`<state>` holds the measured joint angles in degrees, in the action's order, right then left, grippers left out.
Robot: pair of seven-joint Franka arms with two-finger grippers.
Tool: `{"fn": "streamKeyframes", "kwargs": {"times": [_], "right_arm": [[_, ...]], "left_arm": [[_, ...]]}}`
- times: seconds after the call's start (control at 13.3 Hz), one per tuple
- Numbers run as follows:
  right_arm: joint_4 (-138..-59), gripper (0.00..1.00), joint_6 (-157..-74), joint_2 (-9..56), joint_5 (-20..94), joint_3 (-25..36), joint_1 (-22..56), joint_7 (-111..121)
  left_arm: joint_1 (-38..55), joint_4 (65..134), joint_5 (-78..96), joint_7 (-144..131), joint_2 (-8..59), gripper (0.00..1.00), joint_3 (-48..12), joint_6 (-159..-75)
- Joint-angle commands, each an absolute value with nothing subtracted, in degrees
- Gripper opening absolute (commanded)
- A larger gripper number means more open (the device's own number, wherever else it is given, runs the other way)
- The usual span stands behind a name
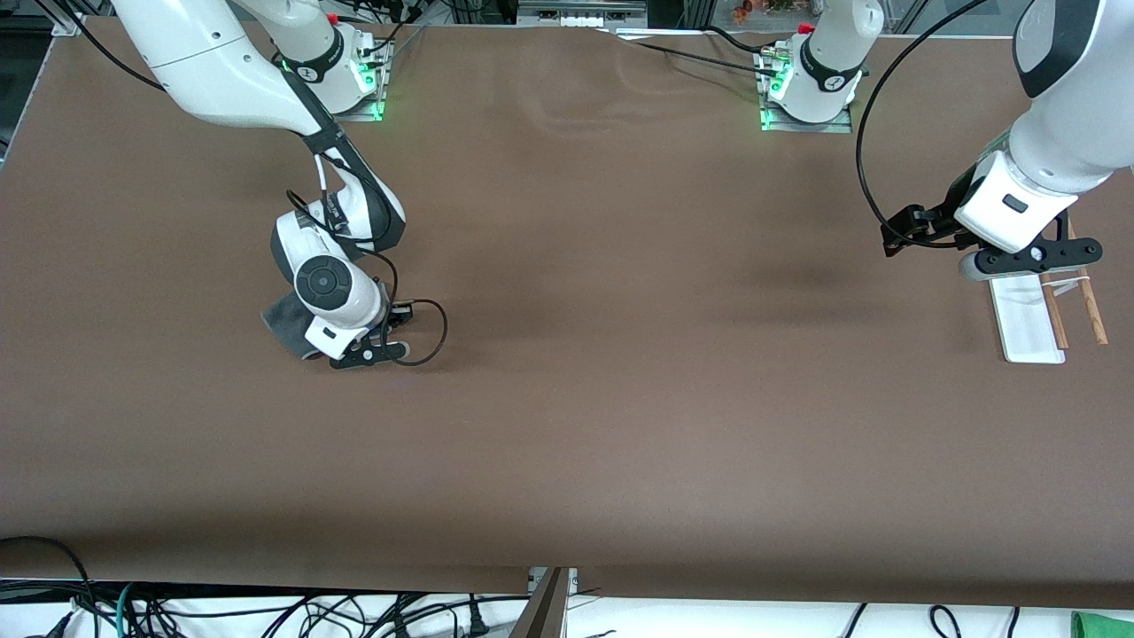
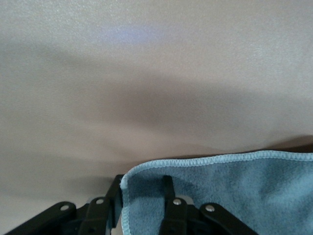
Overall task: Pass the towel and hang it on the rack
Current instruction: 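Lower the right gripper onto the towel edge and close it, then lift the towel with the right gripper while the left gripper approaches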
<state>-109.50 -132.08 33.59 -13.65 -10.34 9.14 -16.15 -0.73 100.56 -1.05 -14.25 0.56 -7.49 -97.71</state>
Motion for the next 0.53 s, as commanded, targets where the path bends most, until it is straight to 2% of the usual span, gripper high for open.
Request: {"fn": "streamKeyframes", "kwargs": {"times": [0.0, 0.08, 0.45], "right_arm": [[-108.72, 0.1, -132.28, 34.54, -15.64, -9.76, 9.76, -17.14], [-108.72, 0.0, -132.19, 34.45, -15.64, -9.76, 9.76, -17.14], [-107.93, 0.0, -131.05, 32.96, -15.56, -9.84, 9.76, -16.61]], "left_arm": [[-0.88, 99.32, -1.41, -14.06, 0.88, 1.0, -7.65, -96.5], [-0.88, 99.32, -1.41, -13.98, 0.88, 1.0, -7.65, -96.5], [-0.36, 99.23, -1.49, -13.97, 0.79, 1.0, -7.82, -95.81]]}}
